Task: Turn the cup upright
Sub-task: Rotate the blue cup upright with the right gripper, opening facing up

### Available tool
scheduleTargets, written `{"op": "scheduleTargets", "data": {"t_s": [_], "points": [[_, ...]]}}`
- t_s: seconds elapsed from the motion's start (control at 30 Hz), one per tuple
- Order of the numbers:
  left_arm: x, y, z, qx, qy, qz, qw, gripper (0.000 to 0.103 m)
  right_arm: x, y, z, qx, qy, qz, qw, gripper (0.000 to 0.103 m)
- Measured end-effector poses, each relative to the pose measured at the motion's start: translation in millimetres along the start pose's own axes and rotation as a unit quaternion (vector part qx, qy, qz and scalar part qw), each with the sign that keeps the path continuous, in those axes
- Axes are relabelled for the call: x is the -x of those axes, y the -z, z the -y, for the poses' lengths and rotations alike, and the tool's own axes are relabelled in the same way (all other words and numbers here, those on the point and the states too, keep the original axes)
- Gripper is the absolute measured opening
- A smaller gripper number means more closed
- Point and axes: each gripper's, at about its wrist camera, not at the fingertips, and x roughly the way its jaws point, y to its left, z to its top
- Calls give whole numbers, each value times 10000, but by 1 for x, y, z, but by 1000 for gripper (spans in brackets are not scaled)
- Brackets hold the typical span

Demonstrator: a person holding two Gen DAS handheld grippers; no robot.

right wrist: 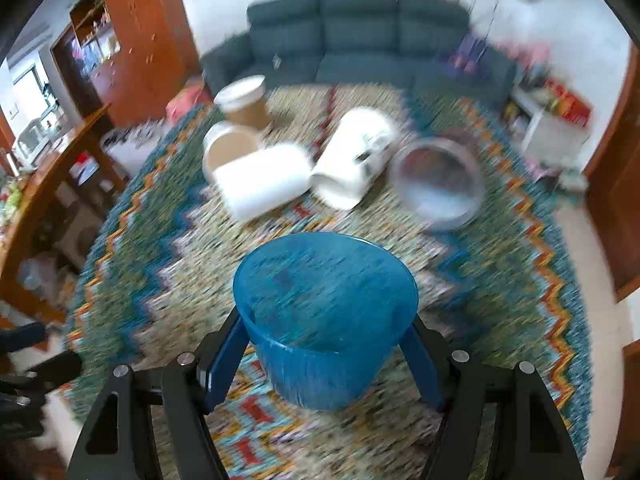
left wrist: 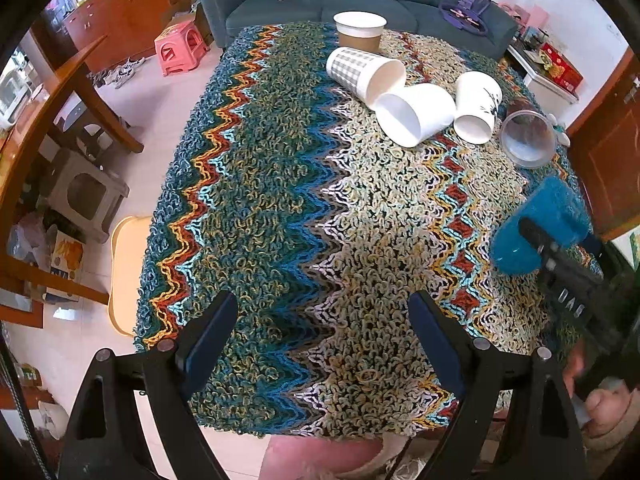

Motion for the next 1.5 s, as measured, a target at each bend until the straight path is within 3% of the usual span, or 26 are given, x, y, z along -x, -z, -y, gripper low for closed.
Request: {"op": "scheduleTargets", "data": {"t_s": [0.07, 0.47, 0.57, 1.0, 1.3, 1.5], "points": [[0, 1, 3, -18, -22, -3, 10000, 89, 0, 8, 4, 106, 171, 225, 9995, 74], [7, 2, 21, -200, -79, 51, 9998, 89, 18, 40, -9, 888, 242, 197, 9956, 74], [8, 2, 22, -210, -102, 74, 9997, 89, 19, 40, -11, 925, 189, 137, 9954, 82], [24, -2, 28, -273, -90, 246, 9993, 89, 39, 31, -4, 719, -150, 255, 9970, 82], [47, -7, 38, -352, 72, 442, 9984, 89, 82, 16, 9, 350, -652, 344, 9967, 82], [70, -13, 50, -462, 196, 650, 9966, 89, 107, 4, 13, 199, -683, 373, 9968, 82]]}}
